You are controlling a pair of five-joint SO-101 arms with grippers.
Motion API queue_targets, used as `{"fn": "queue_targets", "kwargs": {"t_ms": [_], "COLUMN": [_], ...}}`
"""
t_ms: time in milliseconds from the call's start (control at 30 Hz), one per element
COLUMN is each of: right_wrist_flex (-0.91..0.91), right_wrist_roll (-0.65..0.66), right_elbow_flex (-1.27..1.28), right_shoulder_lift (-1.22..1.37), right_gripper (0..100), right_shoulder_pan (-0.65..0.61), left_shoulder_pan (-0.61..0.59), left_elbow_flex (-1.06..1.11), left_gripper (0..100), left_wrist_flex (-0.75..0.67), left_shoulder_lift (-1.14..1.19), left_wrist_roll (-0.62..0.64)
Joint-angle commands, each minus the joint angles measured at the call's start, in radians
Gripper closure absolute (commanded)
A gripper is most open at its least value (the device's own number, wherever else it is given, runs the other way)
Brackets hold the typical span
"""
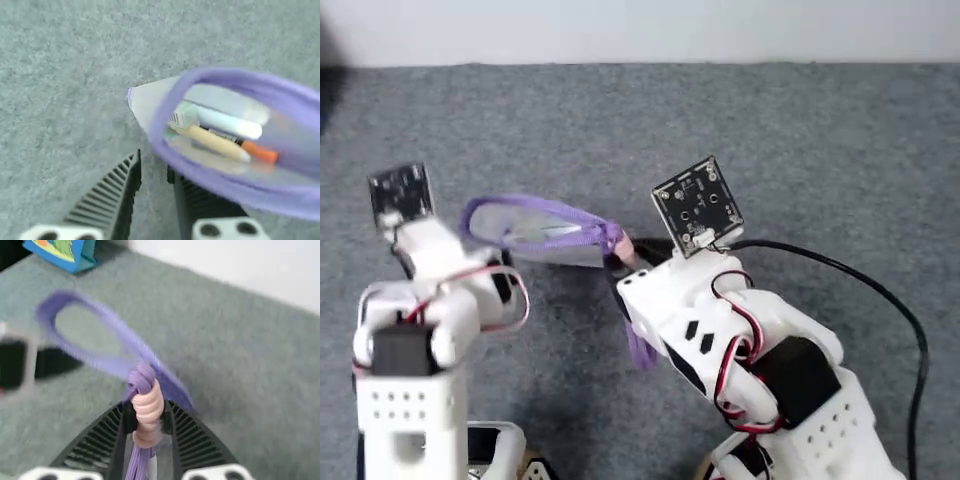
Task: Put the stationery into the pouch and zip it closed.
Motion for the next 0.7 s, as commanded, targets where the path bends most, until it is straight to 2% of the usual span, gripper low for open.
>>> {"fn": "queue_targets", "kwargs": {"t_ms": [0,300,667], "right_wrist_flex": [0.076,0.166,0.214], "right_wrist_roll": [-0.055,-0.078,-0.077], "right_elbow_flex": [-0.066,0.049,0.368], "right_shoulder_lift": [-0.028,-0.137,-0.487], "right_gripper": [99.1,99.1,99.1], "right_shoulder_pan": [-0.002,-0.001,0.001], "left_shoulder_pan": [0.049,0.278,0.488], "left_elbow_flex": [-0.222,-0.526,-0.696], "left_gripper": [91,91,91], "left_wrist_flex": [-0.021,-0.028,-0.025], "left_shoulder_lift": [0.178,0.491,0.655], "left_wrist_roll": [0.031,0.118,0.124]}}
